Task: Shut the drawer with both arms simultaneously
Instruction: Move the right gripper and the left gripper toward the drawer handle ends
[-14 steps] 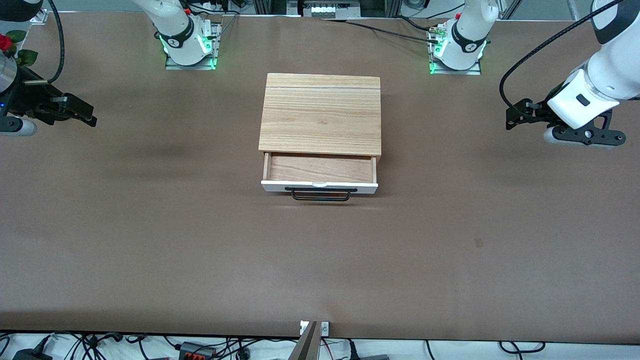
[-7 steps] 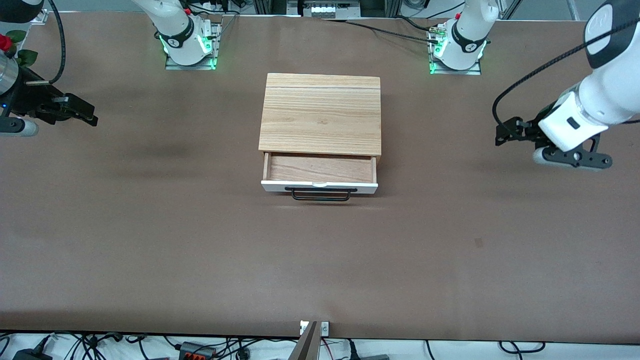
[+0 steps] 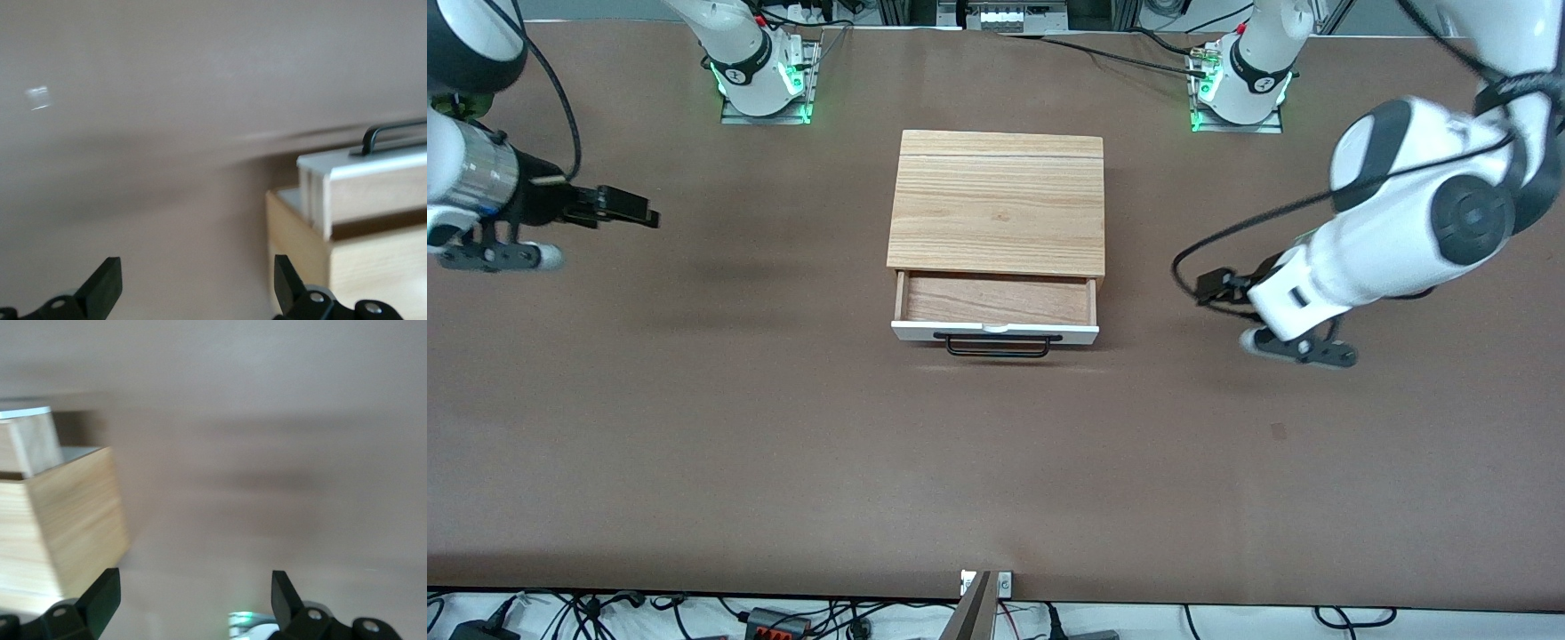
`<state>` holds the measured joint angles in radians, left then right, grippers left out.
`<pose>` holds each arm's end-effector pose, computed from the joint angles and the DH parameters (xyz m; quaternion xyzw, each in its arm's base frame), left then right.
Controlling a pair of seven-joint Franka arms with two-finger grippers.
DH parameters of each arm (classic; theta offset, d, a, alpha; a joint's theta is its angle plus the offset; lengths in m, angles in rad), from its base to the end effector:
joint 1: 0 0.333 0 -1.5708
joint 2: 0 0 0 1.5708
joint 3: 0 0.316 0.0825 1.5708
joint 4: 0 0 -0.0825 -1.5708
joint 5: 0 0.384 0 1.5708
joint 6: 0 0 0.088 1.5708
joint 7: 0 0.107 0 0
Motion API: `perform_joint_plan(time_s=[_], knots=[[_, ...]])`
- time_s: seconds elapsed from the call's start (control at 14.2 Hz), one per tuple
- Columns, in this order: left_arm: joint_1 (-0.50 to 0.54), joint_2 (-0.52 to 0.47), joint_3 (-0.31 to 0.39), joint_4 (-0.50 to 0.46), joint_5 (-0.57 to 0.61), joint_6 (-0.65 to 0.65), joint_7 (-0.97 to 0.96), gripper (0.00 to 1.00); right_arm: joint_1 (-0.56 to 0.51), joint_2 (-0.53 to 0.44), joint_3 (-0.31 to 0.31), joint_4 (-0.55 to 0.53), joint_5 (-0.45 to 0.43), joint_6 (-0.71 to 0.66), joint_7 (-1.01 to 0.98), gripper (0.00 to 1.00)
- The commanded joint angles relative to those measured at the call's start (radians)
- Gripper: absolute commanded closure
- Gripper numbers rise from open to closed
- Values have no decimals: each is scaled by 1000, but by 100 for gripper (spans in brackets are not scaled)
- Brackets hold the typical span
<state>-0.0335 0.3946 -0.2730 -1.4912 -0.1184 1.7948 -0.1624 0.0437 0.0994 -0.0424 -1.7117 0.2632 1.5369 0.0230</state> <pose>0.6384 -0.1861 0.4477 0.9921 -0.0482 -0.0628 0.0973 0.5626 0.0302 0.5048 -0.9821 0.0244 0.1370 0.1268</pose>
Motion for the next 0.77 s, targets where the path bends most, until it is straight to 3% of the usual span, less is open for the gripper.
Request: perform_joint_plan(time_s=[0.0, 0.42, 0.7], knots=[[9, 119, -46, 72, -3, 82, -42, 0, -1, 113, 3, 24, 207, -5, -3, 0], [-9, 240, -66, 72, 2, 329, -42, 0, 57, 328, 4, 24, 675, 136, -214, 0], [-25, 269, -110, 72, 2, 388, -45, 0, 117, 445, 4, 24, 962, 189, -435, 0]])
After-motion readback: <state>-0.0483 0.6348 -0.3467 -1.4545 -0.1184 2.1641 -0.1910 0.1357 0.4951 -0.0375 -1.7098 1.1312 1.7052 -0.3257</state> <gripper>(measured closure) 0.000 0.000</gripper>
